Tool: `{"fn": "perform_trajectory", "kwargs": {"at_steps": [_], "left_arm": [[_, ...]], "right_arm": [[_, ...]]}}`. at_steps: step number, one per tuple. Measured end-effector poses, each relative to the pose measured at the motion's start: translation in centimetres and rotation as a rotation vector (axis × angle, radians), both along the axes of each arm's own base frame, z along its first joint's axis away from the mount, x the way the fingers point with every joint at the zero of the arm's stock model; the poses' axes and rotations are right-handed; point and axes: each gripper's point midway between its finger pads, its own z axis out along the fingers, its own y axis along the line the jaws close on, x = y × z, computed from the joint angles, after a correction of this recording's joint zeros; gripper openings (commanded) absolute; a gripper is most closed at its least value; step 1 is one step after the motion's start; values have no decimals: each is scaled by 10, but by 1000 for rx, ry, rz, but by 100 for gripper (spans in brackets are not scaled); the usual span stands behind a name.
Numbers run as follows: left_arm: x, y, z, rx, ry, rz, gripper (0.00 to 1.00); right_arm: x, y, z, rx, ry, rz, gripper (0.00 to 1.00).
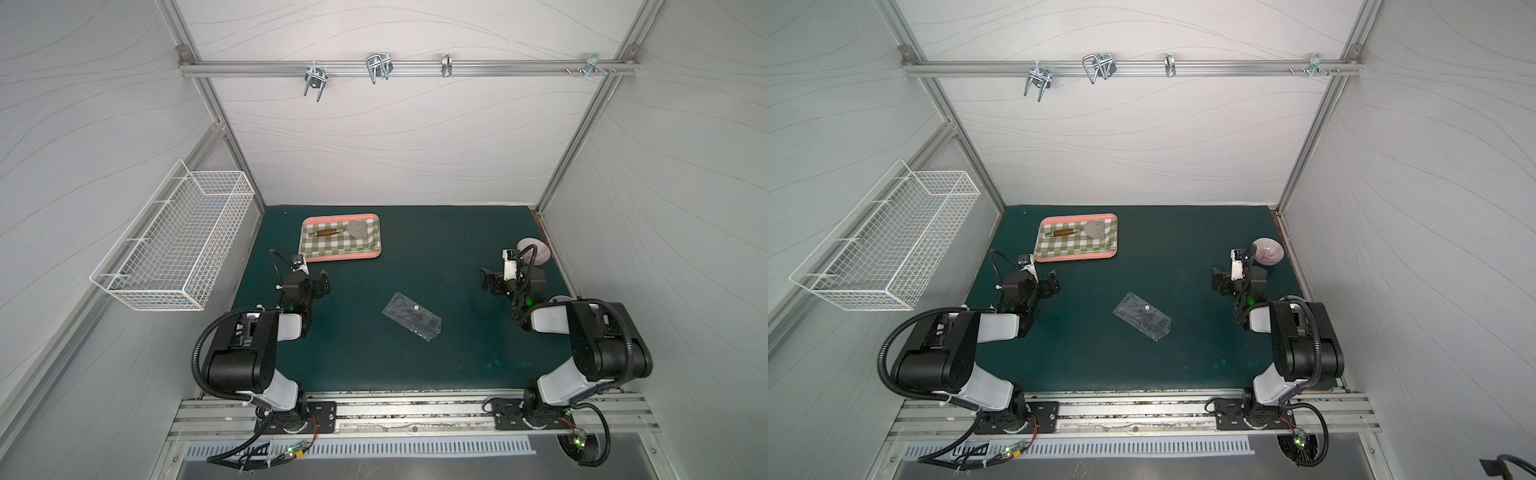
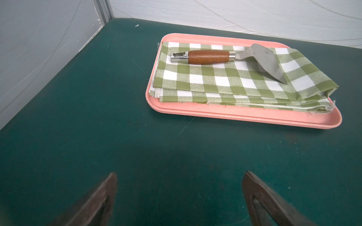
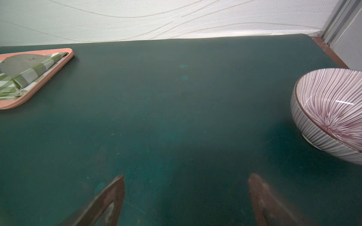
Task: Open the ruler set and take out the ruler
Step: Pick up the ruler set bag from the center of the board.
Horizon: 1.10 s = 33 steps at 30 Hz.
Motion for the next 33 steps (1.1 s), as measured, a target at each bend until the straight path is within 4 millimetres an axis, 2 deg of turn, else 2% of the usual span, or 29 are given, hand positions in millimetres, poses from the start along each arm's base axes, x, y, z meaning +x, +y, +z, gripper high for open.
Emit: {"fn": "perform_trajectory", "kwargs": {"at_steps": [6, 11, 14, 19, 26, 29, 33], "left_arm": [[-4, 1, 3, -2, 21, 4, 99], [8, 6, 36, -9, 6, 17, 99], [16, 7, 62, -25, -24, 21, 99], [28, 1, 100, -65, -44, -5, 99], [57, -25, 157, -129, -56, -135, 99], [74, -40, 182, -119, -50, -200, 99], [91, -64, 213, -107, -48, -301, 99]], "right_arm": [[-1, -1, 0, -1, 4, -3, 99], [-3, -2, 16, -4, -2, -11, 99], [-3, -4, 37, -8, -32, -22, 99], [-5, -6, 89, -30, -114, -48, 99], [-4, -8, 162, -62, -155, -88, 99], [-8, -3, 181, -66, -138, -89, 99], [-19, 11, 189, -74, -90, -65, 99]]}}
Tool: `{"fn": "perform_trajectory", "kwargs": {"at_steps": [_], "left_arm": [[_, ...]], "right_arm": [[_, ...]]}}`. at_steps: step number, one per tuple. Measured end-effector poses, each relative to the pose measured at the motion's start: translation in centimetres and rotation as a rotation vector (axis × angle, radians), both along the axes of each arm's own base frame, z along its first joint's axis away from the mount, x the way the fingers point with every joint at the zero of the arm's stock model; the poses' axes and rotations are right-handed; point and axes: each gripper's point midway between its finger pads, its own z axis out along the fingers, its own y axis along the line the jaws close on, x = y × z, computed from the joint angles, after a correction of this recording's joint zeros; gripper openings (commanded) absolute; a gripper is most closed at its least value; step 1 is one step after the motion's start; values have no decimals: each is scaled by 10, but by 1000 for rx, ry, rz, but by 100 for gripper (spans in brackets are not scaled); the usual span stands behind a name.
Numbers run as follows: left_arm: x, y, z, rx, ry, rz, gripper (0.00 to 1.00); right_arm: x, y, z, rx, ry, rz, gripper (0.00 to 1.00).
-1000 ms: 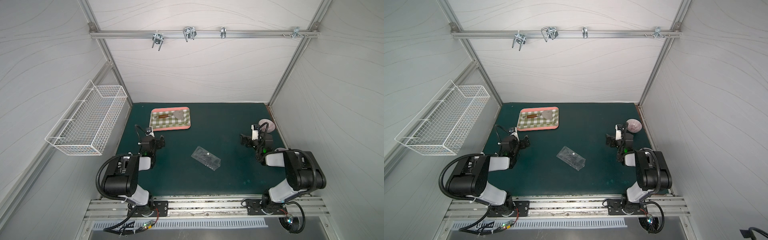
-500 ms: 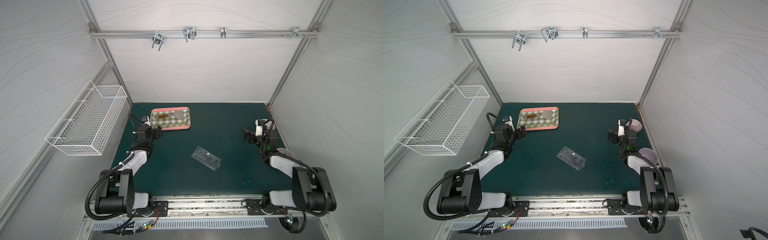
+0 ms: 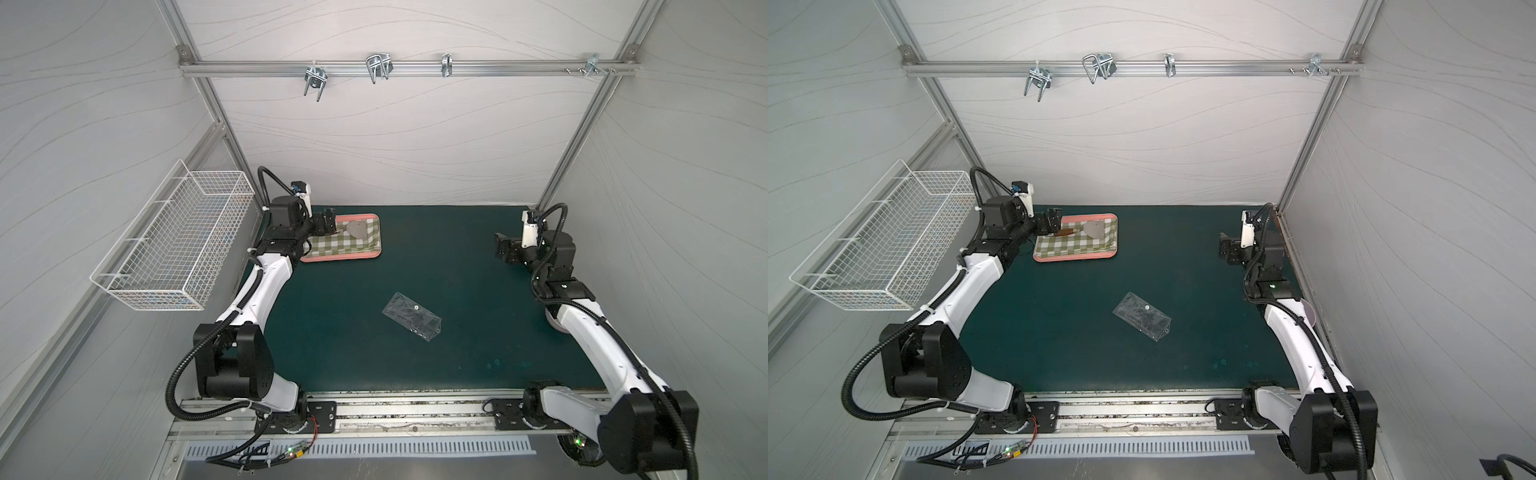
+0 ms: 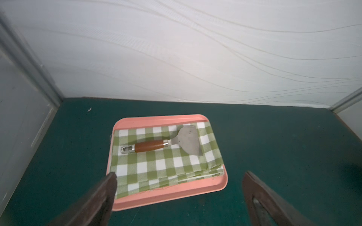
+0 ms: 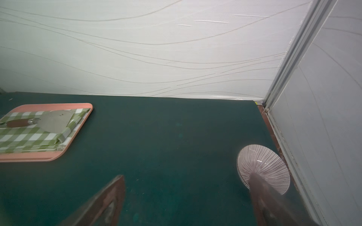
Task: Open the ruler set and take out the ruler
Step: Pick up the ruler set bag from the center of the board.
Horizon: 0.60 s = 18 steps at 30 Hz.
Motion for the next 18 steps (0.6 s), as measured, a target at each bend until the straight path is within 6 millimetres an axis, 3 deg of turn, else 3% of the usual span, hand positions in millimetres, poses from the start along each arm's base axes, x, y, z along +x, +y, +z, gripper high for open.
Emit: {"fn": "perform_trajectory", "kwargs": {"at_steps": [5, 8, 13, 18], "left_arm": [[13, -27, 30, 18, -6, -160, 99], [11, -44, 33, 53, 14, -270, 99], [-19, -73, 12, 80, 73, -456, 99], [-71, -109, -12, 71, 96, -673, 99]], "right_arm": [[-18, 25, 0, -24, 76, 56, 99], [-31, 32, -1, -27, 116, 76, 99], [-53, 32, 4, -20, 155, 83, 99], [-67, 33, 3, -9, 203, 87, 99]]}}
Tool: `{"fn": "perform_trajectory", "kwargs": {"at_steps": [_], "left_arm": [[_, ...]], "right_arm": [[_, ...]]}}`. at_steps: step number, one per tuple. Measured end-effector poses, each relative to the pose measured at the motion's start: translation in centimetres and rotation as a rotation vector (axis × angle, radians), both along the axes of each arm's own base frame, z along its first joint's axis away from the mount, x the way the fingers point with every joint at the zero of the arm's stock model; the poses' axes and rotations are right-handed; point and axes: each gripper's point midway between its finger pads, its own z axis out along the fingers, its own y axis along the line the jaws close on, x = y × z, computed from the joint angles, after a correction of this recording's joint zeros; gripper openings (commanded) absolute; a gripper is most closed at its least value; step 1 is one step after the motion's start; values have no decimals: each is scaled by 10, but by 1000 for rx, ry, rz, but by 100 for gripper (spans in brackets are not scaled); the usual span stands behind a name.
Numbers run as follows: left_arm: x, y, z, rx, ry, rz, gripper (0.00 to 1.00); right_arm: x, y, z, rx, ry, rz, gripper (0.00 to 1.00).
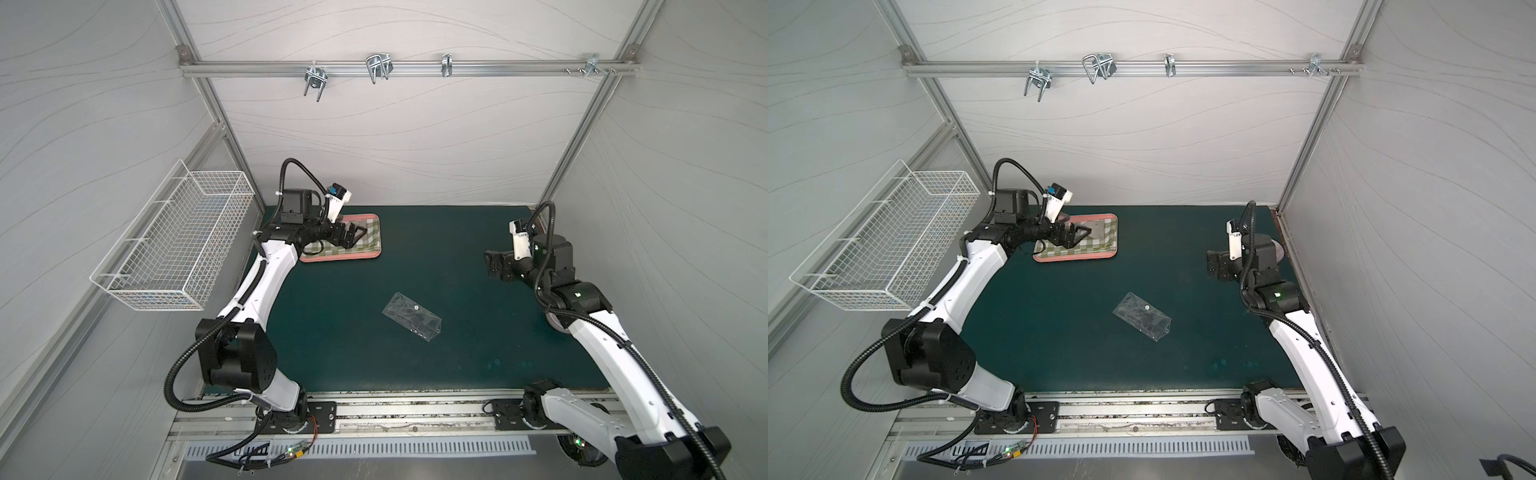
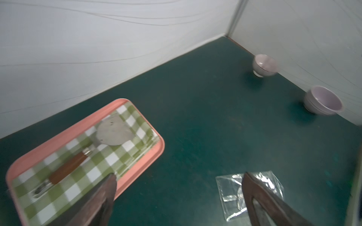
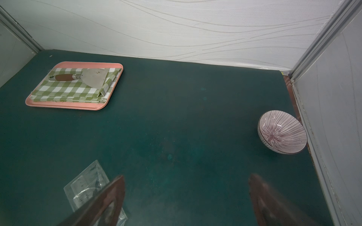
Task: Open the ruler set and take out the ruler
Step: Pick up the ruler set bag from the center of the board.
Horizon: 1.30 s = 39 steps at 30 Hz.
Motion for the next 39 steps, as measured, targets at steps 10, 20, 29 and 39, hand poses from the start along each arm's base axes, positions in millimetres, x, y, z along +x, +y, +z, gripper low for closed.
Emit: {"fn": "perform_trajectory", "kwargs": {"at_steps": [10, 20, 29, 39], "left_arm": [[-69, -48, -34, -18, 67, -287, 92], [-109, -94, -80, 57, 201, -383, 99], [-128, -116, -149, 262, 354, -306, 98], [-117, -100, -179, 251, 445, -69, 97]], "right_arm": [[-34, 23, -31, 50, 132, 63, 99], [-91, 64, -127, 132, 453, 150, 99], [-127, 77, -170, 231, 637, 147, 99], [-130, 94, -195, 344, 707, 146, 99]]}}
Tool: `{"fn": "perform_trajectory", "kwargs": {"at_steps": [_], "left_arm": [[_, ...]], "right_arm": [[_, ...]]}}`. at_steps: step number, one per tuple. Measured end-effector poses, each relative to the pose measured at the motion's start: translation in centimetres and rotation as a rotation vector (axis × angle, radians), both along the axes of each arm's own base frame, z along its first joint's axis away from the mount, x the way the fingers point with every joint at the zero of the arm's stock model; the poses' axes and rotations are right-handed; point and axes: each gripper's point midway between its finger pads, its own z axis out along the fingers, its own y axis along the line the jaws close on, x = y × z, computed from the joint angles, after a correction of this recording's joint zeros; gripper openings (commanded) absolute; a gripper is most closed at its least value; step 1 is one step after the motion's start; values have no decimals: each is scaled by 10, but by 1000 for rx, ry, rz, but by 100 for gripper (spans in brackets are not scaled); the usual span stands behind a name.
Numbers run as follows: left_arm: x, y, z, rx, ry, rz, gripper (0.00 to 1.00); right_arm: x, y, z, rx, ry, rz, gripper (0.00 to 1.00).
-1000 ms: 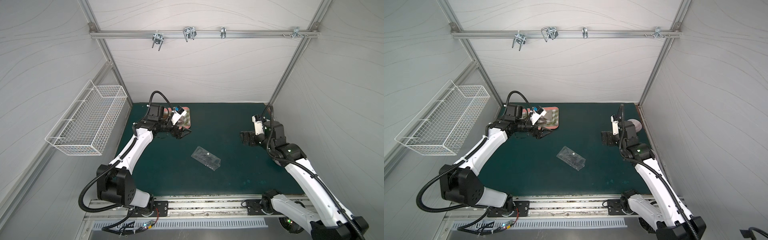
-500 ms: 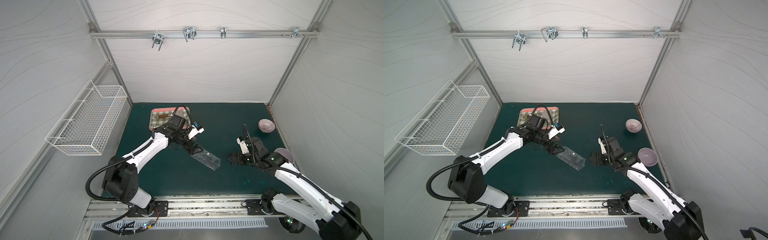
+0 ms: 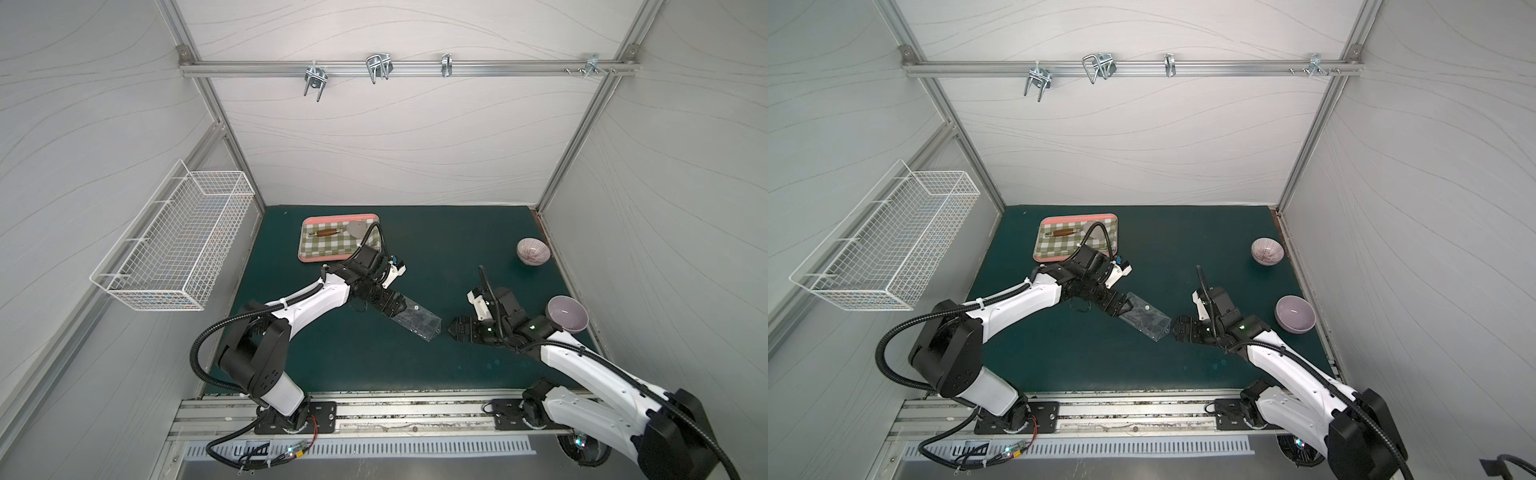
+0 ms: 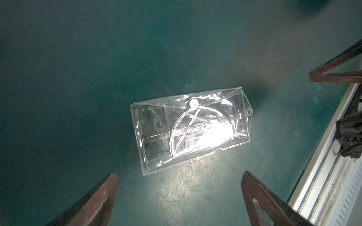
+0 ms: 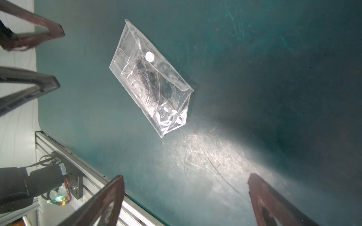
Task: Open the ruler set and take out the ruler
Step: Pick up the ruler set bag from the center of the board.
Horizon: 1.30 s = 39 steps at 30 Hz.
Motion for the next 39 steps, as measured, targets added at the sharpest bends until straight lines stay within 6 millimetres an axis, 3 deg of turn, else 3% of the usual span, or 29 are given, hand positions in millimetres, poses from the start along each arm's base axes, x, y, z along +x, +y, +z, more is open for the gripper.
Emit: {"fn": "perform_trajectory", "kwargs": {"at_steps": [12, 21, 31, 34, 39], "left_arm": [[4, 4, -15, 0, 60, 128, 93], [-2, 5, -33, 9, 136, 170, 88], [-8, 8, -59, 49, 219, 199, 83], [-9, 8, -62, 54, 231, 206, 79], [-10, 9, -65, 60, 244, 214, 57]], "right_arm": [[23, 23, -27, 41, 26, -7, 99], [37, 44, -36, 118, 25, 23, 88], [36, 56, -38, 180, 44, 60, 77], [33, 56, -39, 188, 47, 69, 73], [31, 56, -40, 192, 47, 72, 71]]}}
